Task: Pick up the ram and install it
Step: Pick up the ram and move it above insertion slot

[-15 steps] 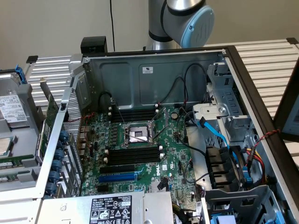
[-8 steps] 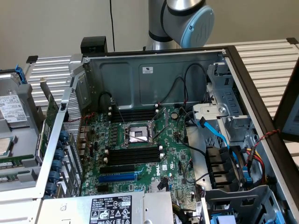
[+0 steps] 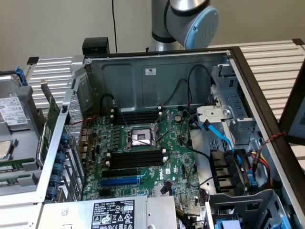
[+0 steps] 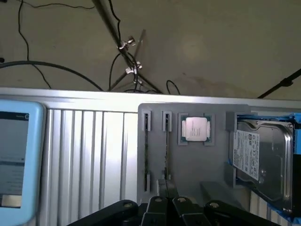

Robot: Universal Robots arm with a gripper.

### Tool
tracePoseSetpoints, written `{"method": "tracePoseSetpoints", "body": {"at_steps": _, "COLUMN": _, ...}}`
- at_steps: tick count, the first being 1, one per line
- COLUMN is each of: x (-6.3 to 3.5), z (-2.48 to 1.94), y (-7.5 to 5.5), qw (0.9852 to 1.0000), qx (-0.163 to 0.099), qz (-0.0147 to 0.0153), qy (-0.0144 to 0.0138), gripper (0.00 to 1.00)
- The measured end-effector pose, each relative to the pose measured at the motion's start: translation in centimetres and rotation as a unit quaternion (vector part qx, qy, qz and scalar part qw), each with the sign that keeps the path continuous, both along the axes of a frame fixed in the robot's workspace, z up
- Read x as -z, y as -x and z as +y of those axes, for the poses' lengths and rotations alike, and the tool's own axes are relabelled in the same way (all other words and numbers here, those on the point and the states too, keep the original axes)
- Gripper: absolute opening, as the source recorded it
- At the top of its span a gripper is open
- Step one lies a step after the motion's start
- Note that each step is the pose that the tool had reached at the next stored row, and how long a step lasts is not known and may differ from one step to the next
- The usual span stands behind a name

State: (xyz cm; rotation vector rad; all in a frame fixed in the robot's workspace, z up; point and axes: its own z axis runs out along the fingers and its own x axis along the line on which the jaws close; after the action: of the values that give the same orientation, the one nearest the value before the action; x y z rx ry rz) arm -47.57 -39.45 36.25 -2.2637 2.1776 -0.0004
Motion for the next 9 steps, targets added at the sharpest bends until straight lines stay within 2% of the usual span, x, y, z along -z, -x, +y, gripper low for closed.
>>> {"method": "tracePoseSetpoints", "body": {"at_steps": 2, "x": 0.2, "z": -0.23, "y": 0.0, "qw": 1.0, "qx": -0.005, "qz": -0.0001, "qy": 0.0, "gripper": 0.24}}
{"method": "tracePoseSetpoints", "body": {"at_steps": 3, "x": 0.32, "z": -0.37, "y": 0.0, "qw": 1.0, "qx": -0.007, "qz": -0.0003, "qy": 0.0001, "gripper": 0.24}}
{"method": "tracePoseSetpoints", "body": {"at_steps": 4, "x": 0.48, "z": -0.52, "y": 0.0, "qw": 1.0, "qx": -0.009, "qz": -0.0006, "qy": 0.0, "gripper": 0.3}}
{"method": "tracePoseSetpoints", "body": {"at_steps": 5, "x": 0.65, "z": -0.66, "y": 0.0, "qw": 0.9999, "qx": -0.011, "qz": -0.0006, "qy": 0.0, "gripper": 0.3}}
{"method": "tracePoseSetpoints", "body": {"at_steps": 6, "x": 0.84, "z": -0.76, "y": 0.0, "qw": 0.9999, "qx": -0.013, "qz": -0.0006, "qy": 0.0, "gripper": 0.36}}
{"method": "tracePoseSetpoints", "body": {"at_steps": 9, "x": 1.38, "z": -0.98, "y": -0.1, "qw": 0.9998, "qx": -0.02, "qz": -0.0006, "qy": 0.0, "gripper": 0.36}}
